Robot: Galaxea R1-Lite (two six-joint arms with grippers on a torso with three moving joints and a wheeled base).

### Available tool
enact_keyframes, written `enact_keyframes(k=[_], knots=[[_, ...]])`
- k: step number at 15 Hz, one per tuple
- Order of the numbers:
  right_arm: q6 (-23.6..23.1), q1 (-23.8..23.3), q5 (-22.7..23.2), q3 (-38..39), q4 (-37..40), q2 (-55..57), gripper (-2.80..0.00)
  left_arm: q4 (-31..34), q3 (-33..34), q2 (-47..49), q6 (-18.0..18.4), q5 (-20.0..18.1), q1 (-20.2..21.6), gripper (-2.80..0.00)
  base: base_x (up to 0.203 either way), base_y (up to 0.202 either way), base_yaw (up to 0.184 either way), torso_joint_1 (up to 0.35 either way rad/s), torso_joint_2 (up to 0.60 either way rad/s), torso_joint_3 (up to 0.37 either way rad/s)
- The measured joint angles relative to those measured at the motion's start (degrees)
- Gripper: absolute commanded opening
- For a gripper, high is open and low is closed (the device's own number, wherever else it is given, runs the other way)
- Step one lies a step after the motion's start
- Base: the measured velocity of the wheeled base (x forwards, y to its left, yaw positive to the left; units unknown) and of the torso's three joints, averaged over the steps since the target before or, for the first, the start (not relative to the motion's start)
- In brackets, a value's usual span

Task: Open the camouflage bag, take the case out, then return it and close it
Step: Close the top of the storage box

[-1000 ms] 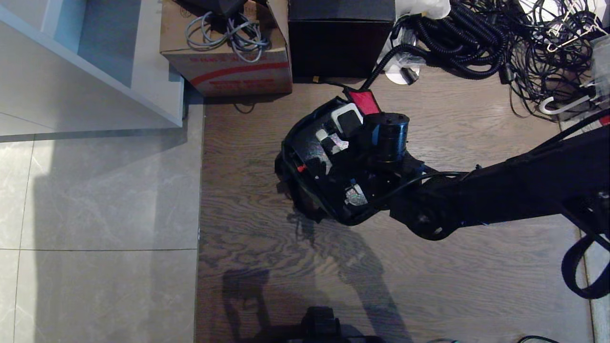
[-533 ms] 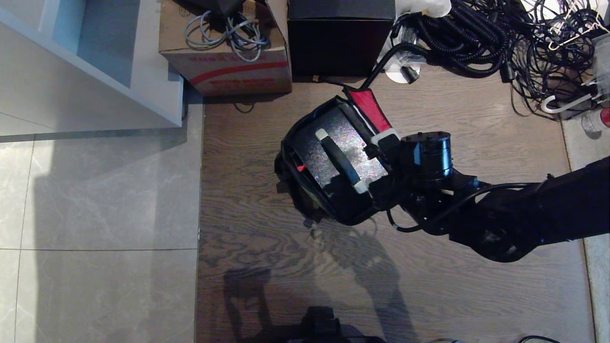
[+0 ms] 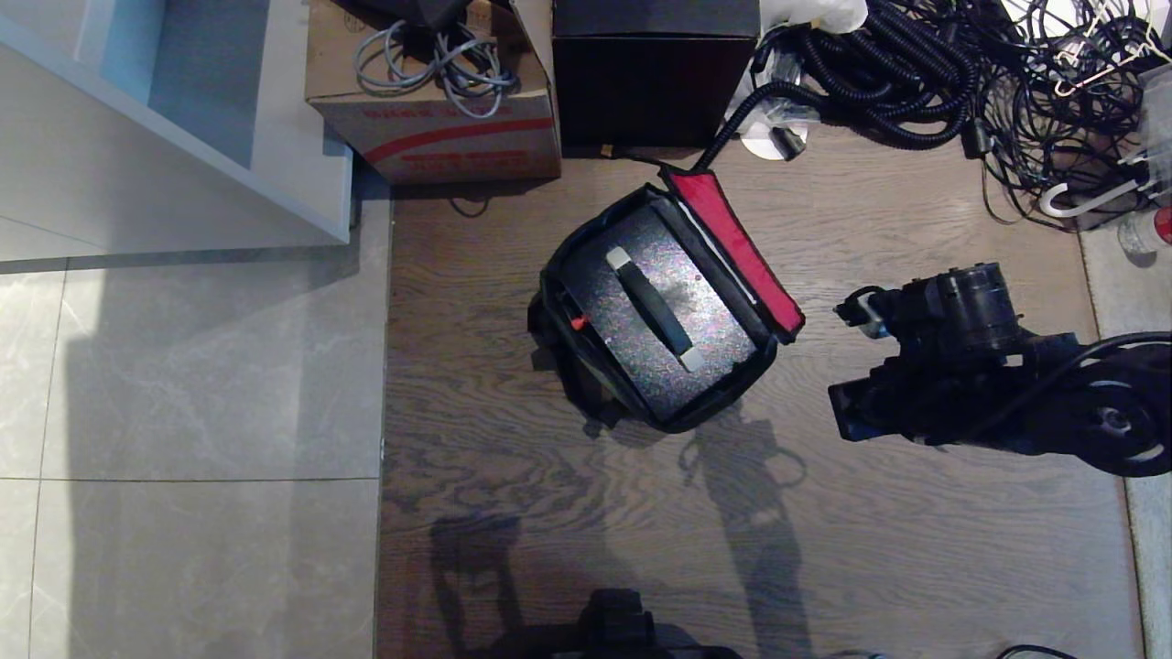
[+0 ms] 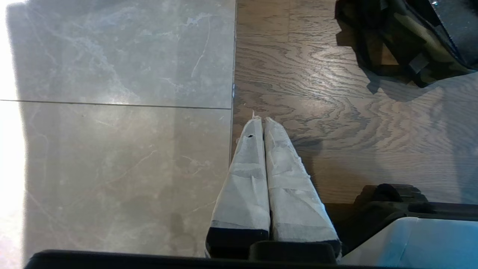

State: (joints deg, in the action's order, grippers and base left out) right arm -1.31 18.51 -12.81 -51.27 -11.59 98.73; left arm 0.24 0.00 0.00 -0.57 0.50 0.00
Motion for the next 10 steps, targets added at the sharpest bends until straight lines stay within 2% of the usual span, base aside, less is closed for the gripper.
enact_keyframes(k=[2, 4, 6, 8, 9, 10], knots=[[2.3, -3.0, 6.9, 3.1, -0.1, -2.0, -2.80, 0.0, 0.0, 0.0, 0.0, 0.0, 0.0, -2.80, 0.000, 0.000, 0.000, 0.000, 0.00, 0.000], [6.7, -5.8, 10.2, 6.3, -1.2, -3.3, -2.80, 0.0, 0.0, 0.0, 0.0, 0.0, 0.0, -2.80, 0.000, 0.000, 0.000, 0.000, 0.00, 0.000], [17.8, -6.9, 12.7, 7.0, -5.6, -2.6, -2.80, 0.0, 0.0, 0.0, 0.0, 0.0, 0.0, -2.80, 0.000, 0.000, 0.000, 0.000, 0.00, 0.000], [30.4, -7.8, 13.0, 5.6, -9.7, 0.6, -2.80, 0.0, 0.0, 0.0, 0.0, 0.0, 0.0, -2.80, 0.000, 0.000, 0.000, 0.000, 0.00, 0.000], [35.4, -8.6, 13.1, 4.0, -10.6, 2.7, 0.00, 0.0, 0.0, 0.0, 0.0, 0.0, 0.0, -2.80, 0.000, 0.000, 0.000, 0.000, 0.00, 0.000], [38.1, -9.6, 13.5, 2.6, -11.0, 4.5, 0.00, 0.0, 0.0, 0.0, 0.0, 0.0, 0.0, -2.80, 0.000, 0.000, 0.000, 0.000, 0.00, 0.000]])
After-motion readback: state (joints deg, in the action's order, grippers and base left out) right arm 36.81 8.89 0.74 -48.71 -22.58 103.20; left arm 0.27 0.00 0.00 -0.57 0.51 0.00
